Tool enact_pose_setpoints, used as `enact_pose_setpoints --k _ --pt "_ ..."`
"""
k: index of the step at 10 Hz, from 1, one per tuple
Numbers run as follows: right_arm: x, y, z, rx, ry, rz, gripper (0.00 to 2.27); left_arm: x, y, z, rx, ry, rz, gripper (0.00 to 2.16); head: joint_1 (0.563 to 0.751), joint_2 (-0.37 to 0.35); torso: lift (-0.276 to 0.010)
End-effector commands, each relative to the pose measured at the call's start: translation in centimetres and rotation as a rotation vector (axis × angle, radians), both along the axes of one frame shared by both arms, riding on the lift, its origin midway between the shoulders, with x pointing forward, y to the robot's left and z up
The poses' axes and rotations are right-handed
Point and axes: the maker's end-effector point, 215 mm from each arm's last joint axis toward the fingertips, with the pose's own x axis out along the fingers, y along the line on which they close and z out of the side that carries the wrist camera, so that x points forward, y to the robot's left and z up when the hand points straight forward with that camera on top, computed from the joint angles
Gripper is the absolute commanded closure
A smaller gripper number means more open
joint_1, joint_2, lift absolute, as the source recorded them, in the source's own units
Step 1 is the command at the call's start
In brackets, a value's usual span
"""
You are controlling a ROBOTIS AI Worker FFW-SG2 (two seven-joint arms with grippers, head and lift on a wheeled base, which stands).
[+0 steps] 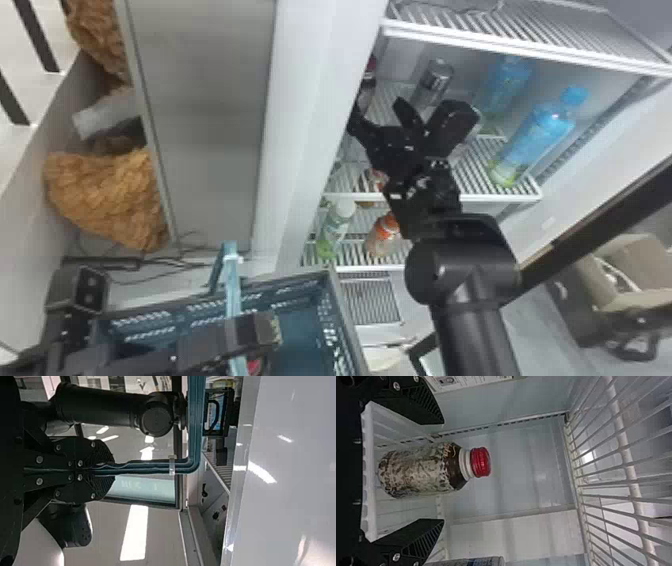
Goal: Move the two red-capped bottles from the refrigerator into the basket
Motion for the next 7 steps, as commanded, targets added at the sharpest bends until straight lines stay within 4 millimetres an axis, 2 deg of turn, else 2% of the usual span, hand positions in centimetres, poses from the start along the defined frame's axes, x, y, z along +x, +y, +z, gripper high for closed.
enact_pose_setpoints --k 1,7 --pt "0.9 -0.1 -0.2 -0.005 0.006 -0.005 0.13 0.0 0.0 0.0 0.001 -0.002 -0.001 1.2 0.695 -0.275 0.0" --pt "3.8 0.5 -0.8 -0.027 0.028 -0.002 0.16 0.1 0.0 0.1 0.002 -0.004 -0.003 1.2 0.695 -0.261 0.0"
